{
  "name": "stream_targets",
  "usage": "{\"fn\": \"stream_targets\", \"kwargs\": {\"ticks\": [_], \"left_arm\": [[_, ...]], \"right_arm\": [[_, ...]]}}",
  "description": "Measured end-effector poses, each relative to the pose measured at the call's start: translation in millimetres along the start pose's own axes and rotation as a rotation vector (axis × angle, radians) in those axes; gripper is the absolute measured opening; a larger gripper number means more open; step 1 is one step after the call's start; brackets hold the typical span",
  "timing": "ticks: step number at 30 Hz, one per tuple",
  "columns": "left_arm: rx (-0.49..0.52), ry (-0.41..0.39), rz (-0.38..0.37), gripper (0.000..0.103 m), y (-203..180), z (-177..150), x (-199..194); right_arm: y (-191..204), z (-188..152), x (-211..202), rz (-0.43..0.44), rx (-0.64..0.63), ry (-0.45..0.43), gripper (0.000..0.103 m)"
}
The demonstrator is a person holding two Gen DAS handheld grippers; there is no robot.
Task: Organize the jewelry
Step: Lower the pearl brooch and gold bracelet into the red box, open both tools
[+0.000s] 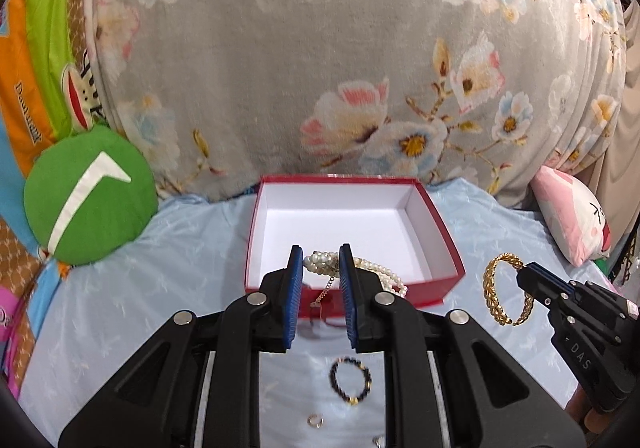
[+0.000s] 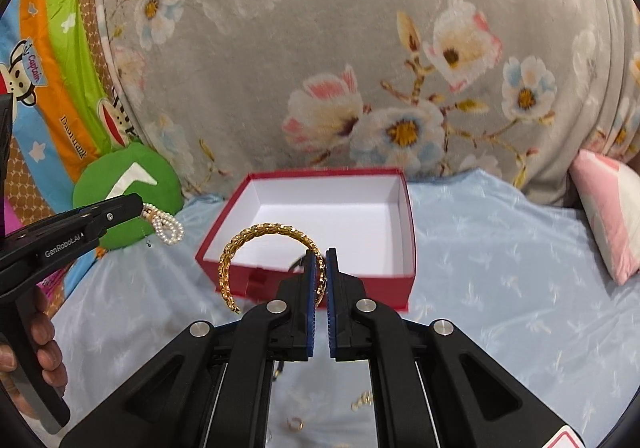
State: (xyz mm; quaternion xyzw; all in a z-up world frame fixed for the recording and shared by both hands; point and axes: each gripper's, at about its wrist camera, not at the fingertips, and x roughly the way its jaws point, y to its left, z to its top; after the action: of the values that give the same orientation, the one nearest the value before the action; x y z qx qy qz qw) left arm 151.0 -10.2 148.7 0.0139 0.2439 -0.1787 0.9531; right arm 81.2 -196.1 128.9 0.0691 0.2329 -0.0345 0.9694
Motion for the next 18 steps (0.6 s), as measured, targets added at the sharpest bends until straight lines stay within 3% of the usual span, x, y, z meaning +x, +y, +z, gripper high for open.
{"fn": "stream_targets", "kwargs": {"ticks": [9,18], "left_arm": [[0.012,-0.043,0.028,0.018,-5.9,44.3,41.9],[0.011,-0.020,0.074,0.018,-0.9,66.6,107.2]], "right_arm": [[-8.2,49.3,39.7,-0.007,0.008,-0.054,0.004],[-21.5,66.4,99.2,-0.030,0.003,-0.015,0.004]]}}
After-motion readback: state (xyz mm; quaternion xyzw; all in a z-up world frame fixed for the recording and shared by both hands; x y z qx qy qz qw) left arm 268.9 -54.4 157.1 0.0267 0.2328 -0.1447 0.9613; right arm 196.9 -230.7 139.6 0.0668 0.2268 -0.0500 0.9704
